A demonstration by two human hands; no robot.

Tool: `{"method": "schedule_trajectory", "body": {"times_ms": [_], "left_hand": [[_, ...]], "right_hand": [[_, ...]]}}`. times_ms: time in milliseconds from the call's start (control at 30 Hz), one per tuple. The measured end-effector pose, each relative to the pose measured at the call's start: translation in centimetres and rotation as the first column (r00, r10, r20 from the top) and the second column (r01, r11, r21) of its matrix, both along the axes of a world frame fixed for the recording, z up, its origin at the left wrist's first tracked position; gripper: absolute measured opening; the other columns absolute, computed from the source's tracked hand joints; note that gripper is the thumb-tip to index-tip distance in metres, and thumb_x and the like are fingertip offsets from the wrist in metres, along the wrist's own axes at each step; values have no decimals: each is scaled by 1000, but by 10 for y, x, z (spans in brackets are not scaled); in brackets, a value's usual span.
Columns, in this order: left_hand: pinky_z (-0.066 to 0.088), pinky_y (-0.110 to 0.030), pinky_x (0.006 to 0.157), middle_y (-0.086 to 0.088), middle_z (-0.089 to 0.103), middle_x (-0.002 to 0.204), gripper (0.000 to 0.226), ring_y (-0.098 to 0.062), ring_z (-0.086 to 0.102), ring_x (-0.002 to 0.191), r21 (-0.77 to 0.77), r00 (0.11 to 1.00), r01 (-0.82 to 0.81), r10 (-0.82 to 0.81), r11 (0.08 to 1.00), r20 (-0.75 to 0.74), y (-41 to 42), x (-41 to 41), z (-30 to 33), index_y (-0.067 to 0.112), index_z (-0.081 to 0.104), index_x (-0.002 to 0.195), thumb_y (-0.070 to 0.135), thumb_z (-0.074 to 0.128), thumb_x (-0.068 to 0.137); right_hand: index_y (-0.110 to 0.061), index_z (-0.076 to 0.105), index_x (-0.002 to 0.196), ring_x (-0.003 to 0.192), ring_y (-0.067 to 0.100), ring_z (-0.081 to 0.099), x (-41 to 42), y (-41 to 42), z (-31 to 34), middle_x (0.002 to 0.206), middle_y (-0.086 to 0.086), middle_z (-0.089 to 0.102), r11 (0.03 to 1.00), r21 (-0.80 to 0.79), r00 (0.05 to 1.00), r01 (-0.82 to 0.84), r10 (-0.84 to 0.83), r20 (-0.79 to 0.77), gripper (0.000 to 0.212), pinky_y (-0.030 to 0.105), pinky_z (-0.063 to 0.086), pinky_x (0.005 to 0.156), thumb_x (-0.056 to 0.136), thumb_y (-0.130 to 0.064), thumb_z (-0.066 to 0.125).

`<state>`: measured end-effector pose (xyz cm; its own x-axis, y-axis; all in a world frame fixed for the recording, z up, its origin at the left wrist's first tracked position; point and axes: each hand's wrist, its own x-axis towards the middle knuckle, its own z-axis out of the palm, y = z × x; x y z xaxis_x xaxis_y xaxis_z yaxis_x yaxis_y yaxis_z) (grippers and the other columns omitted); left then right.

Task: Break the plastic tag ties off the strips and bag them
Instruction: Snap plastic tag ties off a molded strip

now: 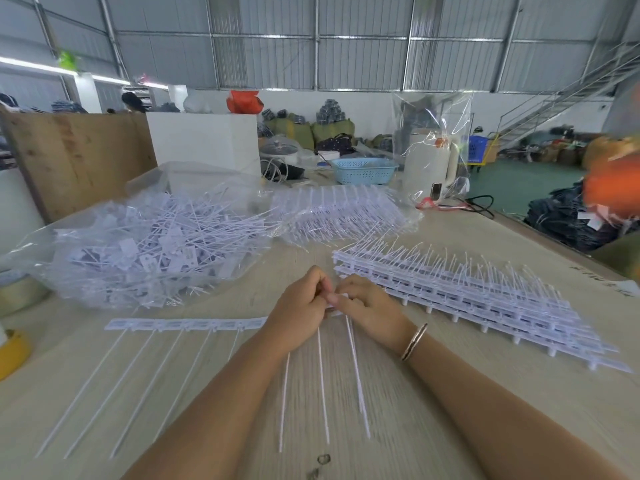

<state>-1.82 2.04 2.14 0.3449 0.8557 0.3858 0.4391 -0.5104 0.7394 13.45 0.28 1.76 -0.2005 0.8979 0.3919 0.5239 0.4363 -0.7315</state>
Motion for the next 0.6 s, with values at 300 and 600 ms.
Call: {"method": "schedule_trajectory", "body": {"times_ms": [300,600], "left_hand": [[28,-27,50,4,46,51,47,-12,44,50,52,934,-143,152,988,-323,4,-11,-3,19,45,52,37,42,95],[30,-20,52,11,43,46,49,-1,41,48,-99,997,-53,47,994,-58,9,-7,-5,29,48,49,30,44,98]], "right_hand": [[-5,70,82,78,4,63,3,4,-3,80,-2,67,966,-228,968,-122,66,-241,17,19,47,83,89,-16,59],[-20,64,73,67,0,54,-3,4,-3,71,-5,60,978,-178,967,-114,67,-247,16,12,41,69,88,-18,61]]}}
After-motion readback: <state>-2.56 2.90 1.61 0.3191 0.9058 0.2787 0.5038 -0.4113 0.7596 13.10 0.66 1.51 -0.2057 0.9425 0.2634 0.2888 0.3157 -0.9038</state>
